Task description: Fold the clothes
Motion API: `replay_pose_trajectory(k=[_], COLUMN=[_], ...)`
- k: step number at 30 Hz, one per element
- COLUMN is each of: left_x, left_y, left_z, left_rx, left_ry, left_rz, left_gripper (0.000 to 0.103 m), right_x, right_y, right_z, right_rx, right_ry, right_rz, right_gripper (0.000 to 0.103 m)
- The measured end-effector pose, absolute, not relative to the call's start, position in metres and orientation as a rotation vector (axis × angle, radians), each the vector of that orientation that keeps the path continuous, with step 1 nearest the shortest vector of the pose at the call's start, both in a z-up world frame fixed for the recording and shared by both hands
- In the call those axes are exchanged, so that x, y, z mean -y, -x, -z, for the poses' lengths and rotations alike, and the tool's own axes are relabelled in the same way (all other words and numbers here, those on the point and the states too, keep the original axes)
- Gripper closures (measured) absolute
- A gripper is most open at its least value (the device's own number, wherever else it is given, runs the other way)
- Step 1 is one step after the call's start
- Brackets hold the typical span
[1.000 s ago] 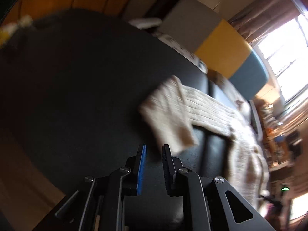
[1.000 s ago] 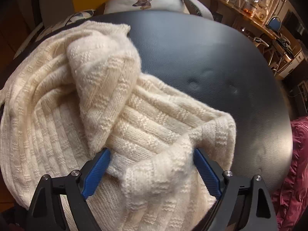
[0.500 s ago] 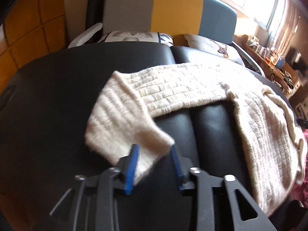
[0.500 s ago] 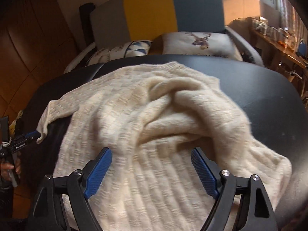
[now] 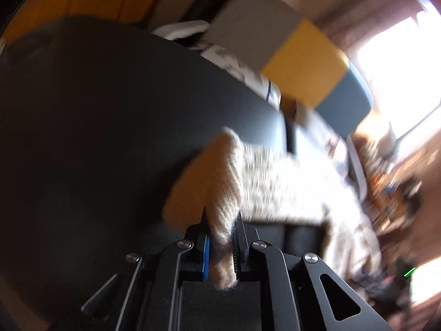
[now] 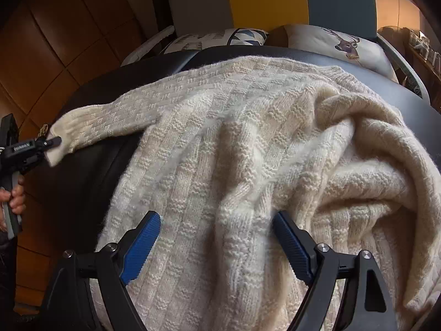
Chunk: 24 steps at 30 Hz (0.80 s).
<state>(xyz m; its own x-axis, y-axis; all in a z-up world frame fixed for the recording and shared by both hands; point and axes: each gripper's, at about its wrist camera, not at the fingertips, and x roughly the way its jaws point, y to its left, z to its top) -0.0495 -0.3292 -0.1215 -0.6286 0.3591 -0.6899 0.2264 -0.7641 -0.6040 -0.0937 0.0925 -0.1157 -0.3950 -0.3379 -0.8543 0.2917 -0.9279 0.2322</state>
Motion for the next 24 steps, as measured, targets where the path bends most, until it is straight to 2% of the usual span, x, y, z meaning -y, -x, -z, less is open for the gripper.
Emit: replay_pose_trajectory(k=[2, 4, 7, 12, 14, 19, 24], left_x=[0.367, 0.393, 0.411, 0.422, 0.425, 0.415, 0.363], left_y=[0.05, 0.057, 0.079, 0.114, 0.113, 0.081, 0.06], left_z=[0.12, 0.125, 0.143, 0.161, 0.15, 0.098, 0.082], left_rx=[1.213, 1.254, 1.221, 1.175, 1.19, 1.026, 1.147], left_ry=[1.269, 1.301, 1.457, 1.713, 1.69, 1.606, 1.382], left_rz=[-2.549, -2.576, -2.603, -2.617, -2.672, -3.149, -3.001], left_gripper=[0.091, 0.091, 0.09, 0.079, 0.074, 0.066, 0.06], right_x=[-0.091, -0.089, -0.086, -0.085, -0.087, -0.09, -0.1], right_y=[0.094, 0.092, 0.091, 0.093, 0.094, 0.096, 0.097], right_z=[0.12, 0.123, 0.127, 0.134, 0.136, 0.139, 0.132], right_rx=[0.046, 0.019, -0.028, -0.072, -0.076, -0.064, 0.043], right_ry=[-1.466, -1.474, -1.478, -1.492, -1.492, -1.47, -1.429], right_rz=[2.347, 2.344, 2.337, 2.327, 2.32, 2.312, 2.26], right_gripper=[0.017, 0.017, 0.013, 0.007, 0.005, 0.0, 0.0])
